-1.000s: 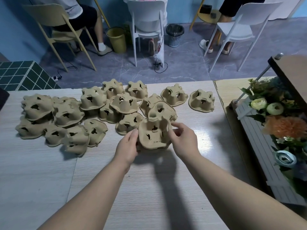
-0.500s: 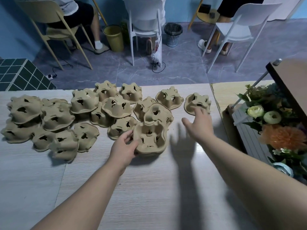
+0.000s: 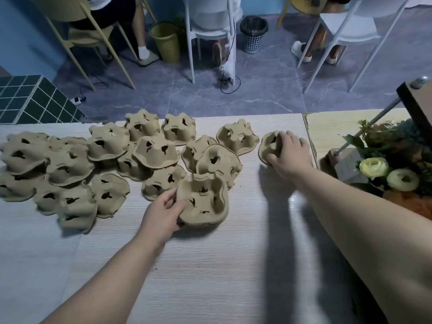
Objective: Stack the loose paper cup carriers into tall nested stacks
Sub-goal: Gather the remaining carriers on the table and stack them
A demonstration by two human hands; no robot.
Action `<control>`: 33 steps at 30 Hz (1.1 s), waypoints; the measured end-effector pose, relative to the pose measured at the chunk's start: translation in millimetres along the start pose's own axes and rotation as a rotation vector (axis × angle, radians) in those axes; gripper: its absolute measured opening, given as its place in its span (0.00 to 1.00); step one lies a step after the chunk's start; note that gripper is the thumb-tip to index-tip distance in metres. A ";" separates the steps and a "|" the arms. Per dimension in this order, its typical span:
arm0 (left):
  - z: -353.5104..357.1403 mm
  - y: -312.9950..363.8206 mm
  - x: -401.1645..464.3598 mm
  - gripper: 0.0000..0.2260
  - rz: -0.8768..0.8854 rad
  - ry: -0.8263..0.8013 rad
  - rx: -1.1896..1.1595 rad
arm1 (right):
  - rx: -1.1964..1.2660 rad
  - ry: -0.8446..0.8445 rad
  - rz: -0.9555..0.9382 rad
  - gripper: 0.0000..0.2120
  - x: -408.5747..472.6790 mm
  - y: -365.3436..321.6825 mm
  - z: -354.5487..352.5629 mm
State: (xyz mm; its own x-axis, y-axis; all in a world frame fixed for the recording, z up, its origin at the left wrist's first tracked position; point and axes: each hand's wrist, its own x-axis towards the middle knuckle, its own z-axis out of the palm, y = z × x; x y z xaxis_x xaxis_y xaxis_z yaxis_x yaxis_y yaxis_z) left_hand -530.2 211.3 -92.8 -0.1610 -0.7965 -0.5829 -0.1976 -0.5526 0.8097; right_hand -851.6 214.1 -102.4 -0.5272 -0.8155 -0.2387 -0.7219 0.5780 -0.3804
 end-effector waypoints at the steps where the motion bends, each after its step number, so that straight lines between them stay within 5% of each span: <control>1: 0.4 0.3 -0.6 0.17 0.001 0.000 0.000 | 0.011 0.014 -0.032 0.32 -4.3 1.0 1.7; 13: -3.5 -6.1 -11.0 0.21 0.033 0.002 0.014 | -0.057 0.022 -0.168 0.37 -77.2 -21.8 23.1; 19: -16.9 -12.5 -17.7 0.23 0.026 0.005 0.031 | 0.102 0.121 -0.121 0.40 -103.6 -33.9 21.8; 26: -28.2 -15.1 -18.8 0.22 0.030 -0.017 0.054 | 0.322 0.271 -0.086 0.30 -136.7 -35.9 36.2; 33: -30.8 -15.0 -15.4 0.25 0.036 -0.058 0.087 | 0.422 0.263 0.199 0.21 -168.1 -34.0 33.7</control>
State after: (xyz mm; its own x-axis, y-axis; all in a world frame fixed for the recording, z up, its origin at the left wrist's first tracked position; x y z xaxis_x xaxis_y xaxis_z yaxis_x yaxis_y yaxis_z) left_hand -495.0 224.3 -93.9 -0.2248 -0.7983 -0.5588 -0.2739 -0.4986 0.8224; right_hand -723.4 330.6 -79.4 -0.7689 -0.6258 -0.1313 -0.3827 0.6149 -0.6896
